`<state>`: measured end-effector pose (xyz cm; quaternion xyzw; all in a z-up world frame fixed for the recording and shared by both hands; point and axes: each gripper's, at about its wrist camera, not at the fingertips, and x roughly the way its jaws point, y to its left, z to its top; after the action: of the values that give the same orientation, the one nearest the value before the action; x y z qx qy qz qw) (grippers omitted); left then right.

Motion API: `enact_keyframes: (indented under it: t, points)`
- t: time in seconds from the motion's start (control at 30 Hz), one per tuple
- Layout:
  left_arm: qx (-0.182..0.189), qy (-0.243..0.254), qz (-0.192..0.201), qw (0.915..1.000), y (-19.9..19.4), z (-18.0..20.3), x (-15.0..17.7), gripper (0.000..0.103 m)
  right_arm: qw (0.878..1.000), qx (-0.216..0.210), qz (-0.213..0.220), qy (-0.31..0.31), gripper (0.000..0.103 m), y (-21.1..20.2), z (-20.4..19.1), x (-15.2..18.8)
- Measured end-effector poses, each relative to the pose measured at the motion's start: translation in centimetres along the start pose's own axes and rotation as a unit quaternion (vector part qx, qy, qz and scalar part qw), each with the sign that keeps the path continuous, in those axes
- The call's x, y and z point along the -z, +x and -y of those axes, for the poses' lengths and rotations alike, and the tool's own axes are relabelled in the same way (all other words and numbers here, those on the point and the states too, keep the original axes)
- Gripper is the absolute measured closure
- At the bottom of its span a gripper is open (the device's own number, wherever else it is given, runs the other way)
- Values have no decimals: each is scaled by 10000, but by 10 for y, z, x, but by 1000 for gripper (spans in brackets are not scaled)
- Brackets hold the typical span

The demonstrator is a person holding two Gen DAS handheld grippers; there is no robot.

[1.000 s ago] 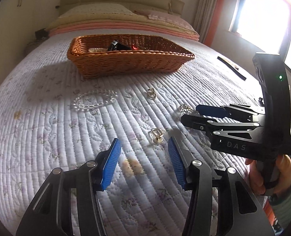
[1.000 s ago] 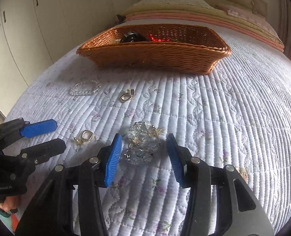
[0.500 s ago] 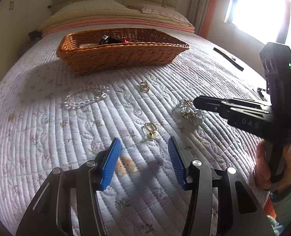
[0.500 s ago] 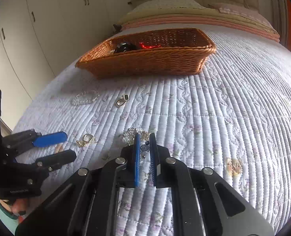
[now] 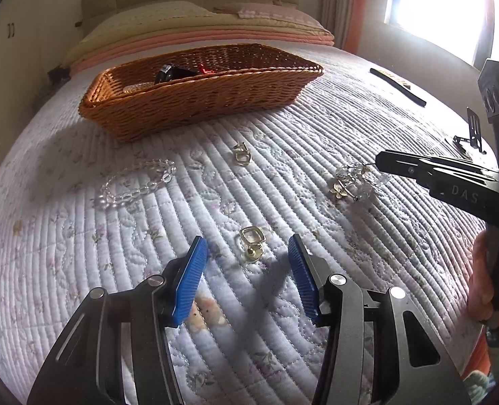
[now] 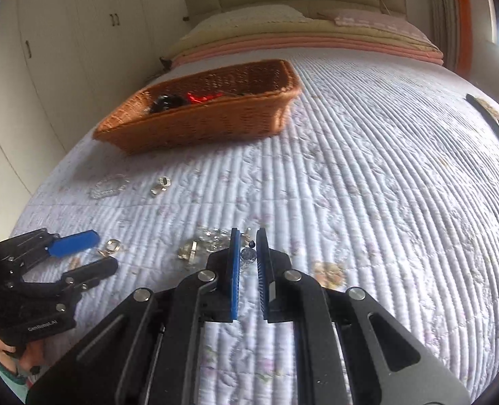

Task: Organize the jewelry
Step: 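Grasp the silver chain with the right tool while the left tool grasps a gold charm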

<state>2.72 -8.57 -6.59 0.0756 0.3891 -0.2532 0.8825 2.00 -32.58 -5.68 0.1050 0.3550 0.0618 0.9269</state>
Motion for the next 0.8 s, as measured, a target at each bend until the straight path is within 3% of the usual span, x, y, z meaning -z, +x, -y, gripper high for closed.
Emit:
enact_keyframes:
  t: [0.17,0.2,0.23,0.3,0.5,0.63,0.7,0.73,0.8]
  points:
    - [112,-87,32,9999,-2,-4,0,55,9978,-556,-150,321,91,-2,18,0]
    - [116,-89,36,9999,-2,-4,0,55,9973,-625,-186,344,76,-2,19,0]
    - [119,-90,39,9999,-2,-4,0,55,9972,-630,-201,345,55,-2,18,-1]
    - [119,-90,38,9999,-2,-5,0,55,9984,-481,-165,267,46,-1,16,-2]
    - [252,-193,78,9995,-4,-8,2,55,9974,-188,-633,-284,46,25,3,-9]
    - [267,-220,81,9994,-5,-9,1,55,9940,219,-571,-908,68,26,-20,-2]
    - [193,-168,67,9996,-4,-6,0,55,9937,250,-538,-955,72,25,-23,0]
    - [120,-119,67,9998,-3,-3,0,56,9939,218,-528,-944,79,25,-24,1]
    - [-23,-47,82,10000,-3,0,0,79,9945,16,-539,-897,89,24,-25,1]
